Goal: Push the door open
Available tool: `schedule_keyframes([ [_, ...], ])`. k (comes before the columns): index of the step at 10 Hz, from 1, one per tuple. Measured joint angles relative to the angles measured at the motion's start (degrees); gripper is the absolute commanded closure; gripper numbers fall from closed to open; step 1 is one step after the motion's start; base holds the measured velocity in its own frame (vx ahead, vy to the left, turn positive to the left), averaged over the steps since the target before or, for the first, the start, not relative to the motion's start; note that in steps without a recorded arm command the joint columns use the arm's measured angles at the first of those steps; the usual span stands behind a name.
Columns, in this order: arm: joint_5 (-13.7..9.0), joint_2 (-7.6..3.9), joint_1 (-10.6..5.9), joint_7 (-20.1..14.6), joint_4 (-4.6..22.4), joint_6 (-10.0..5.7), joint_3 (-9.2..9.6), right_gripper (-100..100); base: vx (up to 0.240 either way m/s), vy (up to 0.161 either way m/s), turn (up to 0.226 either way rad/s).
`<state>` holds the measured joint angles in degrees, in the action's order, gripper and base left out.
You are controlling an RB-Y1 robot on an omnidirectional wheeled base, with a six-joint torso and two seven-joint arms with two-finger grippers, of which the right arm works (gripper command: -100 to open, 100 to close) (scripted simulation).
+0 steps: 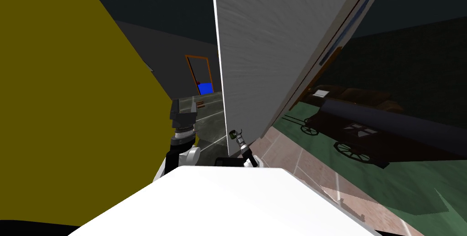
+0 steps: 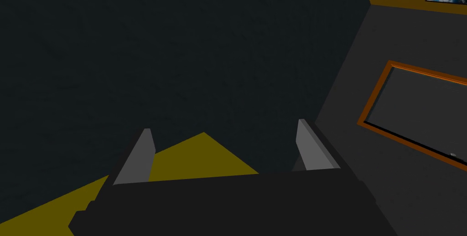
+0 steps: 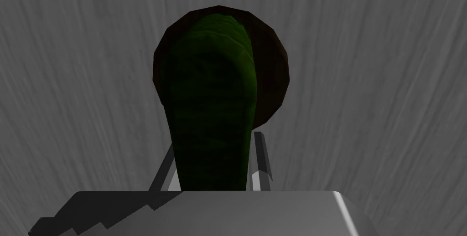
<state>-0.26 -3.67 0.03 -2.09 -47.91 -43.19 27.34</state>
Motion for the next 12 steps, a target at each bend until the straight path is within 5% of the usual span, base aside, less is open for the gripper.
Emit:
schedule_keyframes([
  [12, -2.2, 0.48, -0.96, 2.1, 1.2, 0.55, -7.64, 100, 0.102, 0.111, -0.044],
])
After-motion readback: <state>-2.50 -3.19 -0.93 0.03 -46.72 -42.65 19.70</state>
